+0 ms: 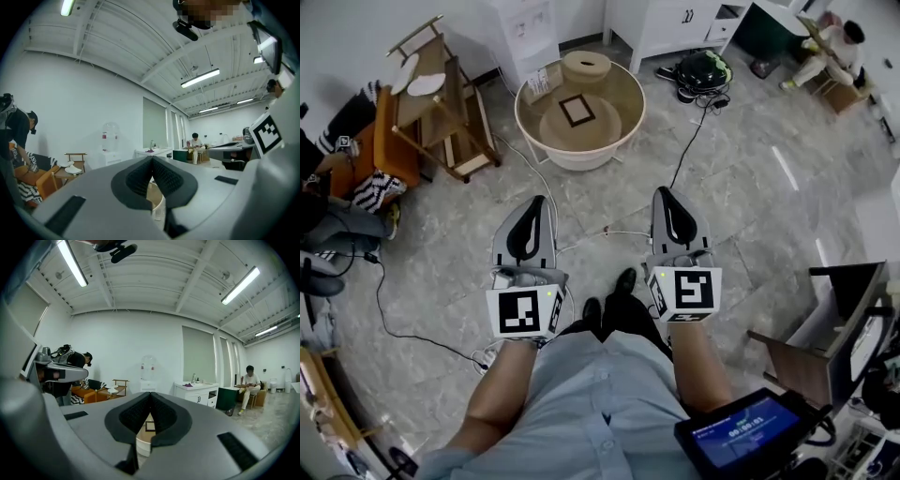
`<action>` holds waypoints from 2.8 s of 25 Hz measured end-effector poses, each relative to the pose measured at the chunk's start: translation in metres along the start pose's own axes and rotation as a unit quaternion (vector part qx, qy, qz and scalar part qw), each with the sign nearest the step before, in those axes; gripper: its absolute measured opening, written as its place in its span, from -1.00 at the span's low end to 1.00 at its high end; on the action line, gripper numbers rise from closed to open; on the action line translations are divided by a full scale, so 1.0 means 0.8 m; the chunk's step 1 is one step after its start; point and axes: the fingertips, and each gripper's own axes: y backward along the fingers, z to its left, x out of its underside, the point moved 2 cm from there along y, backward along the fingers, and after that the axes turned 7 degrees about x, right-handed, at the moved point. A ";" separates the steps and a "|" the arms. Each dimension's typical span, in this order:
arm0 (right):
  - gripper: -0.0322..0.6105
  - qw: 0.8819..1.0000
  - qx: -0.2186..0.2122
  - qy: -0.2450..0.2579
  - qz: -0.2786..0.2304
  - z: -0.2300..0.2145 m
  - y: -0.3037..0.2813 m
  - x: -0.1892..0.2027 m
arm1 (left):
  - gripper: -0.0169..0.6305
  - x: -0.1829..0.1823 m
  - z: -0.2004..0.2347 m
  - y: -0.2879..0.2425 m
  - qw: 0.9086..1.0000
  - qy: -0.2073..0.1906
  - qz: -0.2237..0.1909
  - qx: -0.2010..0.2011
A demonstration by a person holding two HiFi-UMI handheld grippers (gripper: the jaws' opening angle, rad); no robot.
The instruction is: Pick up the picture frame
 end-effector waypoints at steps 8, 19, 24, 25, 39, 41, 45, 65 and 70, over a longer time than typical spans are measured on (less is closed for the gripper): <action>-0.86 1.000 0.005 -0.014 0.006 -0.037 -0.088 0.015 | -0.91 0.014 0.015 -0.096 1.000 -0.006 0.016 0.009; -0.86 0.999 -0.027 -0.024 0.029 -0.134 -0.283 0.037 | -0.91 0.023 0.037 -0.307 0.999 -0.016 0.047 -0.010; -0.86 0.998 -0.053 -0.032 0.006 -0.151 -0.352 0.009 | -0.91 -0.008 0.057 -0.362 0.998 -0.035 0.033 -0.035; -0.86 0.998 -0.058 -0.032 0.001 -0.153 -0.361 0.003 | -0.91 -0.013 0.061 -0.368 0.998 -0.038 0.031 -0.040; -0.86 0.994 -0.107 -0.012 -0.021 -0.147 -0.464 -0.032 | -0.91 -0.026 0.117 -0.420 0.994 -0.035 0.014 -0.100; -0.86 0.993 -0.112 -0.008 -0.018 -0.138 -0.479 -0.031 | -0.91 -0.021 0.132 -0.427 0.994 -0.031 0.015 -0.104; -0.86 0.993 -0.119 0.000 -0.002 -0.122 -0.516 -0.020 | -0.91 -0.002 0.165 -0.448 0.994 -0.017 0.026 -0.106; -0.86 0.985 -0.122 0.022 0.116 -0.043 -0.750 0.116 | -0.91 0.148 0.356 -0.602 0.991 0.050 0.093 -0.084; -0.86 0.981 -0.124 0.025 0.144 -0.032 -0.786 0.167 | -0.91 0.202 0.381 -0.625 0.987 0.066 0.116 -0.085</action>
